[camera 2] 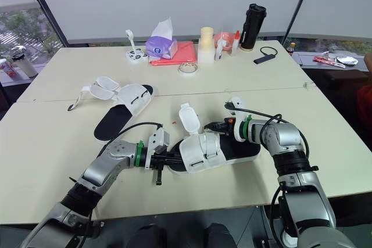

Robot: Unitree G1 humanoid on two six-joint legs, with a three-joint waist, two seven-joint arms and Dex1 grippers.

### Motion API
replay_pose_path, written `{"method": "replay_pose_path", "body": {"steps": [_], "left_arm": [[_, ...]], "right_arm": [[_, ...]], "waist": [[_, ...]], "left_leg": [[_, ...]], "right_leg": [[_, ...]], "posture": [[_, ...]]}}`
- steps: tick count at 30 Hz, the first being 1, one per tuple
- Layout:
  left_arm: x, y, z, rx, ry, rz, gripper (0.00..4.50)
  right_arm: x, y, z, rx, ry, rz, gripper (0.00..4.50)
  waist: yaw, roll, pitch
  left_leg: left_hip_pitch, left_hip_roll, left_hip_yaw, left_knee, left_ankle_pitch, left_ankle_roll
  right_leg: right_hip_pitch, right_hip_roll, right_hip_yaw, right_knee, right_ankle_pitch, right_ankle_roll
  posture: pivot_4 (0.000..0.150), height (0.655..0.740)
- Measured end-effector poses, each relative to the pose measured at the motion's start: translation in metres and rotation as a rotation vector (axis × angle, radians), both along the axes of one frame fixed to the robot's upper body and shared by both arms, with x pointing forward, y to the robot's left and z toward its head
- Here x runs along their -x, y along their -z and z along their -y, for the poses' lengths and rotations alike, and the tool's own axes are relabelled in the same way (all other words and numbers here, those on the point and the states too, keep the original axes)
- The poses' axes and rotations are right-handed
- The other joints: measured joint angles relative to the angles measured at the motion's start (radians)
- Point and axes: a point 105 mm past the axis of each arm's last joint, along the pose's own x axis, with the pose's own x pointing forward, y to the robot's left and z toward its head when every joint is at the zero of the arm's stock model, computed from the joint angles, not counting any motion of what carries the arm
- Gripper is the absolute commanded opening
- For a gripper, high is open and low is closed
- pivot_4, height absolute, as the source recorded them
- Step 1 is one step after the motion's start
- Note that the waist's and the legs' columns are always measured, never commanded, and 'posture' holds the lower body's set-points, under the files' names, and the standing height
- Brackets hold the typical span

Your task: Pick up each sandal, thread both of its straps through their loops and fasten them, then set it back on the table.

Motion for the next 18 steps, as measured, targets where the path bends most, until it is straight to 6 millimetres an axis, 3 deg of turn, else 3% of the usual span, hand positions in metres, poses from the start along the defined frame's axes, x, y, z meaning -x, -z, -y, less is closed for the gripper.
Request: {"method": "replay_pose_path", "body": {"steps": [3,9,15,18], "left_arm": [[0.000,0.000,0.000,0.000,0.000,0.000,0.00],[0.000,0.000,0.000,0.001,0.001,0.000,0.00],[0.000,0.000,0.000,0.001,0.000,0.001,0.00],[-0.005,0.000,0.000,0.006,-0.004,0.014,0.00]], "right_arm": [[0.000,0.000,0.000,0.016,-0.006,0.009,1.33],[-0.003,-0.006,0.006,-0.013,0.023,0.032,4.43],[-0.007,-0.033,0.040,-0.085,0.140,0.109,4.48],[-0.004,-0.051,0.046,-0.143,0.141,0.147,4.48]], "waist": [[0.000,0.000,0.000],[0.002,0.000,0.000],[0.002,0.001,0.000],[0.004,0.001,0.001]], "left_leg": [[0.000,0.000,0.000,0.000,0.000,0.000],[0.000,0.000,0.000,0.000,0.000,0.000],[-0.002,0.000,0.000,0.000,0.000,0.000],[-0.002,0.000,0.000,0.000,0.000,0.000]], "right_leg": [[0.000,0.000,0.000,0.000,0.000,0.000],[0.000,0.000,0.000,0.000,0.000,0.000],[-0.001,0.000,0.000,0.000,0.000,0.000],[-0.001,0.000,0.000,0.000,0.000,0.000]], "posture": [[0.150,0.7394],[0.150,0.7394],[0.150,0.7394],[0.150,0.7394]]}}
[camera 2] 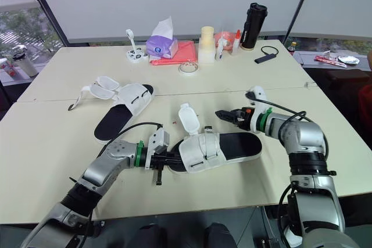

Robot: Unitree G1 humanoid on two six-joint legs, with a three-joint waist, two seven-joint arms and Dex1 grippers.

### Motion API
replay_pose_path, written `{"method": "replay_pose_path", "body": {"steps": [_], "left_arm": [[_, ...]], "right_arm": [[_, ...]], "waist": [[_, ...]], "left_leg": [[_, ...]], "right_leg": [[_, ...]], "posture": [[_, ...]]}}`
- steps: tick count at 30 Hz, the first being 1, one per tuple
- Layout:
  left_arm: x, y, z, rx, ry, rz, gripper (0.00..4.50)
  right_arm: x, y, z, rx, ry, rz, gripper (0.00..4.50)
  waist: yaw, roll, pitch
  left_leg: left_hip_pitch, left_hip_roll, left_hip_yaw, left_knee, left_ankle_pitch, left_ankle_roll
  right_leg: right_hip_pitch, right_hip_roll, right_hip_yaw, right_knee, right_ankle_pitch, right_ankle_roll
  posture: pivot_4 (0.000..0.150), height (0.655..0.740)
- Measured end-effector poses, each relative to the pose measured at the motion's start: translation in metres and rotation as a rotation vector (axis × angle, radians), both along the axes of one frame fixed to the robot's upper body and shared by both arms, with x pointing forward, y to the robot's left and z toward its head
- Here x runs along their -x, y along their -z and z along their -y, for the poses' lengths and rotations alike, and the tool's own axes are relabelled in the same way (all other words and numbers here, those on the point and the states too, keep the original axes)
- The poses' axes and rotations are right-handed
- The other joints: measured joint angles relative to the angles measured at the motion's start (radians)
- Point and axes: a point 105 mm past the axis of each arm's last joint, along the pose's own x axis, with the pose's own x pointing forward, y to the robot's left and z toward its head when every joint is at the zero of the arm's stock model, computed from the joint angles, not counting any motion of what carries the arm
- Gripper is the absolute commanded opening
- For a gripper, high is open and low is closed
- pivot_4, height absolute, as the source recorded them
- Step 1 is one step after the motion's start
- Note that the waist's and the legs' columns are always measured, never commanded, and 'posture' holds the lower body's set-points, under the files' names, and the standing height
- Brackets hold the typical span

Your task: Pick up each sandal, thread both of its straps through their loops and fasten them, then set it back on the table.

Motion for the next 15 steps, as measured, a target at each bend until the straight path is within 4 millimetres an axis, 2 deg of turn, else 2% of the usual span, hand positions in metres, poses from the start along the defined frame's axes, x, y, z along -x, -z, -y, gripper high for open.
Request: {"method": "replay_pose_path", "body": {"steps": [3,6,9,15], "left_arm": [[-0.025,-0.006,-0.005,-0.050,-0.052,0.104,0.00],[-0.041,-0.010,-0.010,-0.083,-0.083,0.194,0.00],[-0.049,-0.012,-0.009,-0.077,-0.097,0.221,0.00],[-0.048,-0.011,-0.011,-0.060,-0.106,0.217,0.00]], "right_arm": [[0.006,-0.019,-0.009,-0.093,-0.061,0.013,4.48],[0.008,-0.029,-0.019,-0.157,-0.108,0.001,4.48],[0.009,-0.028,-0.030,-0.191,-0.142,-0.031,4.48],[0.002,-0.019,-0.037,-0.202,-0.122,-0.125,4.48]], "waist": [[-0.002,0.000,0.000],[-0.002,0.000,0.000],[-0.002,0.000,0.000],[-0.002,0.000,0.000]], "left_leg": [[0.000,0.000,0.000,0.000,0.000,0.000],[0.000,0.000,0.000,0.000,0.000,0.000],[-0.001,0.000,0.000,-0.002,0.000,0.000],[-0.003,0.000,0.000,-0.002,0.000,0.000]], "right_leg": [[0.000,0.000,0.000,0.000,0.000,0.000],[0.000,0.000,0.000,0.000,0.000,0.000],[-0.002,0.000,0.000,0.000,0.001,0.001],[-0.004,0.000,0.000,0.000,0.001,0.001]], "posture": [[0.150,0.7394],[0.150,0.7394],[0.150,0.7394],[0.150,0.7394]]}}
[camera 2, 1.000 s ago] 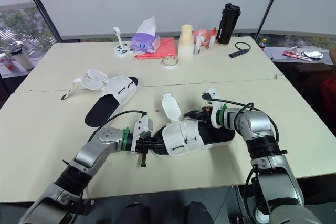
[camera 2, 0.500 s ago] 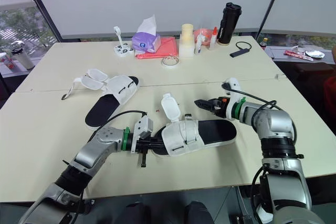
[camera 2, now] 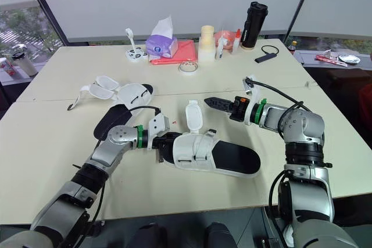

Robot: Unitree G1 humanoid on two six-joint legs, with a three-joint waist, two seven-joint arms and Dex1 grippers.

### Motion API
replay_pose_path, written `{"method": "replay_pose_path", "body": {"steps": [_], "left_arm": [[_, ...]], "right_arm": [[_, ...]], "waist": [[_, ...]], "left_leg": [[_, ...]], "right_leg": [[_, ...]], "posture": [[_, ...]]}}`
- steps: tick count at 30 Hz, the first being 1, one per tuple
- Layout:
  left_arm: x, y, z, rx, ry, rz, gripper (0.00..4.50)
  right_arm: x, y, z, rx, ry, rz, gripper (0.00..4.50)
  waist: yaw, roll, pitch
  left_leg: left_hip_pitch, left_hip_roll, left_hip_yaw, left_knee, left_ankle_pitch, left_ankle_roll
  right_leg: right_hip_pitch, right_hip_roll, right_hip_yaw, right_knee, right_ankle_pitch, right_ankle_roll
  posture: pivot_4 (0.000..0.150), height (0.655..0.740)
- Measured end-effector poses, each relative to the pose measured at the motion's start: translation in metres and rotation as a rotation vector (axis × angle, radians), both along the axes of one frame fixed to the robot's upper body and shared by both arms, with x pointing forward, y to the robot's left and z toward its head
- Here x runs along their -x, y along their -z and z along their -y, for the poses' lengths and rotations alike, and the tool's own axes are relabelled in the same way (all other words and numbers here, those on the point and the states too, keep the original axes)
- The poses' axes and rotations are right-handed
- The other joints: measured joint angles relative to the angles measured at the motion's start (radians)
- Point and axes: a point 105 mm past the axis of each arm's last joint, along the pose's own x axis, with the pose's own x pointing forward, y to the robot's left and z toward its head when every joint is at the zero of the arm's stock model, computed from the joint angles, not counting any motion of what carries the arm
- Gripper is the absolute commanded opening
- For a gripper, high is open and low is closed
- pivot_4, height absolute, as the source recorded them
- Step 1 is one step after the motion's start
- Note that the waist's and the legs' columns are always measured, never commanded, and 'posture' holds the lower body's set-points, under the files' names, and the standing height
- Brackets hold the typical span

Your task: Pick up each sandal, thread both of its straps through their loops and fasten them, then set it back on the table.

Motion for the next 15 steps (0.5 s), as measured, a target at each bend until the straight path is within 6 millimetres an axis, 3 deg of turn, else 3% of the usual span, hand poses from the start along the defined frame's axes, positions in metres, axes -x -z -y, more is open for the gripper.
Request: {"method": "replay_pose_path", "body": {"steps": [5,15], "left_arm": [[0.017,0.002,-0.013,0.018,-0.005,-0.071,0.00],[0.031,0.001,-0.019,0.021,-0.017,-0.121,0.00]], "right_arm": [[0.006,0.016,-0.006,-0.002,-0.028,-0.113,4.48],[0.013,0.016,-0.034,-0.140,-0.105,-0.196,4.48]], "waist": [[-0.004,0.000,0.000],[-0.002,0.001,0.000]], "left_leg": [[0.000,0.000,0.000,-0.007,0.000,0.000],[-0.001,0.000,0.001,-0.009,0.000,0.000]], "right_leg": [[-0.004,0.001,0.000,0.000,0.000,0.000],[-0.005,0.001,0.000,-0.001,0.000,0.000]], "posture": [[0.150,0.7394],[0.150,0.7394]]}}
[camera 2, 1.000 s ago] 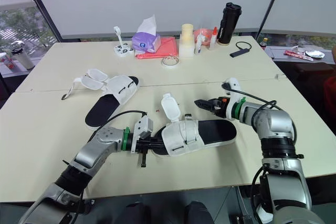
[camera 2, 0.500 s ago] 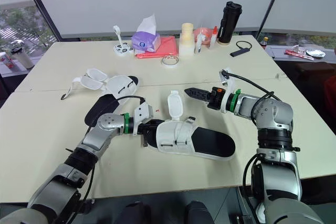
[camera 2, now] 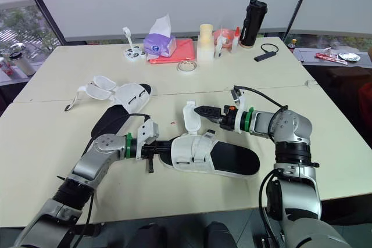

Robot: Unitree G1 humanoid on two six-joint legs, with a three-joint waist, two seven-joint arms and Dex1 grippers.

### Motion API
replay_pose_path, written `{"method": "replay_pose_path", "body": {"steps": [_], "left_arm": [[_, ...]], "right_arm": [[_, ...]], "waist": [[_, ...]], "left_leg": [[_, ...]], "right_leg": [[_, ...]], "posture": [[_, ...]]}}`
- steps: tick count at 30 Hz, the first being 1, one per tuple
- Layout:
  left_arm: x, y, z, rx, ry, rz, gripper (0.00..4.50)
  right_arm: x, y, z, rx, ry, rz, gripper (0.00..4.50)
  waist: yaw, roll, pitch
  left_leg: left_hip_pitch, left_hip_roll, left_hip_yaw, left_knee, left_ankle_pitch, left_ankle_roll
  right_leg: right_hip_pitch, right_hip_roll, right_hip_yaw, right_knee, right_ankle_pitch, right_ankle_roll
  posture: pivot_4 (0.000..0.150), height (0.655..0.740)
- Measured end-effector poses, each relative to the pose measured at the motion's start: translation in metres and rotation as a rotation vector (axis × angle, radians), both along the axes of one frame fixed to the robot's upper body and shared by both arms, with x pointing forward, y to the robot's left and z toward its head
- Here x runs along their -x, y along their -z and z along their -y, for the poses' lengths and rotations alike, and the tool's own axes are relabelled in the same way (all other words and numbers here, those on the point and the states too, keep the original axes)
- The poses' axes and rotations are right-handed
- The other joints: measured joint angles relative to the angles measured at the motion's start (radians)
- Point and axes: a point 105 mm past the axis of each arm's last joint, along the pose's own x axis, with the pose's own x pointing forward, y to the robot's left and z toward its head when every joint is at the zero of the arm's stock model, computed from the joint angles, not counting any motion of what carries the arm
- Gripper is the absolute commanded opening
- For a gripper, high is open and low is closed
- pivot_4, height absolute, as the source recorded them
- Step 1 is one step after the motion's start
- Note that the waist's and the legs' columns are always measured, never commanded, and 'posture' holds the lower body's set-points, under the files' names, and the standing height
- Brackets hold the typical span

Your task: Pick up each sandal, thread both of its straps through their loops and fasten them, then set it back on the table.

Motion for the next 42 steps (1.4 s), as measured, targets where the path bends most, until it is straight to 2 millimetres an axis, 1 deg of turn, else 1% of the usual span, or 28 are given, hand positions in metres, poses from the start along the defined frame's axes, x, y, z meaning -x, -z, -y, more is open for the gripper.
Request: {"method": "replay_pose_path", "body": {"steps": [8,14,18,21,22,24,25,27,28,32,35,36,38,42], "left_arm": [[0.018,0.001,0.006,0.003,0.062,-0.055,0.00],[0.017,0.001,0.009,0.006,0.061,-0.054,0.00],[0.016,0.002,0.010,0.011,0.057,-0.052,0.00],[0.016,0.003,0.012,0.016,0.054,-0.051,0.00],[0.016,0.003,0.012,0.017,0.053,-0.051,0.00],[0.015,0.003,0.012,0.020,0.054,-0.046,0.00],[0.015,0.003,0.012,0.021,0.054,-0.046,0.00],[0.015,0.004,0.012,0.023,0.054,-0.044,0.00],[0.015,0.004,0.012,0.024,0.054,-0.043,0.00],[0.014,0.004,0.012,0.025,0.056,-0.039,0.00],[0.014,0.004,0.013,0.025,0.058,-0.038,0.00],[0.014,0.004,0.013,0.024,0.060,-0.038,0.00],[0.014,0.004,0.014,0.023,0.060,-0.036,0.00],[0.013,0.004,0.013,0.020,0.060,-0.027,0.00]], "right_arm": [[-0.021,-0.006,-0.016,-0.114,0.044,-0.077,4.48],[-0.043,-0.013,-0.024,-0.157,0.109,-0.096,4.48],[-0.051,-0.021,-0.026,-0.178,0.124,-0.087,4.48],[-0.052,-0.021,-0.027,-0.173,0.127,-0.088,3.74],[-0.052,-0.020,-0.027,-0.168,0.129,-0.091,3.15],[-0.052,-0.018,-0.025,-0.148,0.131,-0.096,2.23],[-0.052,-0.017,-0.024,-0.138,0.131,-0.098,1.67],[-0.051,-0.015,-0.022,-0.118,0.124,-0.098,0.70],[-0.051,-0.015,-0.021,-0.115,0.121,-0.098,0.13],[-0.049,-0.014,-0.021,-0.077,0.098,-0.080,0.13],[-0.051,-0.013,-0.015,-0.035,0.107,-0.043,0.13],[-0.053,-0.013,-0.011,-0.018,0.121,-0.031,0.34],[-0.055,-0.014,-0.002,0.021,0.143,-0.002,0.92],[-0.050,-0.020,0.012,0.030,0.115,0.020,2.88]], "waist": [[0.000,0.000,0.000],[0.002,0.000,0.000],[0.002,0.000,0.000],[0.002,0.000,0.000],[0.002,0.000,0.000],[0.002,0.000,0.000],[0.002,0.000,0.000],[0.002,0.001,0.000],[0.002,0.001,0.000],[0.002,0.001,0.000],[0.003,0.001,0.000],[0.004,0.001,0.000],[0.004,0.001,0.000],[0.003,0.001,0.000]], "left_leg": [[0.000,0.000,0.001,0.000,0.000,0.000],[-0.001,0.000,0.001,0.000,0.000,0.000],[-0.001,0.000,0.001,0.000,0.000,0.000],[-0.001,0.000,0.001,0.000,0.000,0.000],[-0.001,0.000,0.001,0.000,0.000,0.000],[-0.001,-0.001,0.001,0.001,0.000,0.000],[-0.001,-0.001,0.001,0.001,0.000,0.000],[-0.001,-0.001,0.001,0.001,0.000,0.000],[-0.001,-0.001,0.001,0.001,0.000,0.000],[-0.001,-0.001,0.001,0.001,0.000,0.000],[-0.001,-0.001,0.001,0.002,0.000,0.000],[-0.001,-0.001,0.001,0.002,0.000,0.000],[-0.001,-0.001,0.001,0.002,0.000,0.000],[0.000,-0.001,0.001,0.002,0.000,0.000]], "right_leg": [[0.000,0.000,0.000,0.000,0.000,0.000],[0.000,0.000,0.000,0.000,0.000,0.000],[0.000,0.000,0.000,0.000,0.000,0.000],[0.000,-0.001,0.000,0.000,0.000,0.000],[0.000,-0.001,0.000,0.000,0.000,0.000],[0.000,-0.001,0.000,0.000,0.000,0.000],[0.000,-0.001,0.000,0.000,0.000,0.000],[0.000,-0.001,0.000,0.000,0.000,0.000],[0.000,-0.001,0.000,0.000,0.000,0.000],[0.000,-0.001,0.000,0.000,0.000,0.000],[0.000,-0.001,0.000,0.000,0.000,0.000],[0.000,-0.001,0.000,0.000,0.000,0.000],[0.001,-0.001,0.000,0.000,0.000,0.000],[0.001,-0.001,0.000,0.000,0.000,0.000]], "posture": [[0.150,0.7394],[0.150,0.7394],[0.150,0.7394],[0.150,0.7394],[0.150,0.7394],[0.150,0.7394],[0.150,0.7394],[0.150,0.7394],[0.150,0.7394],[0.150,0.7394],[0.150,0.7394],[0.150,0.7394],[0.150,0.7394],[0.150,0.7394]]}}
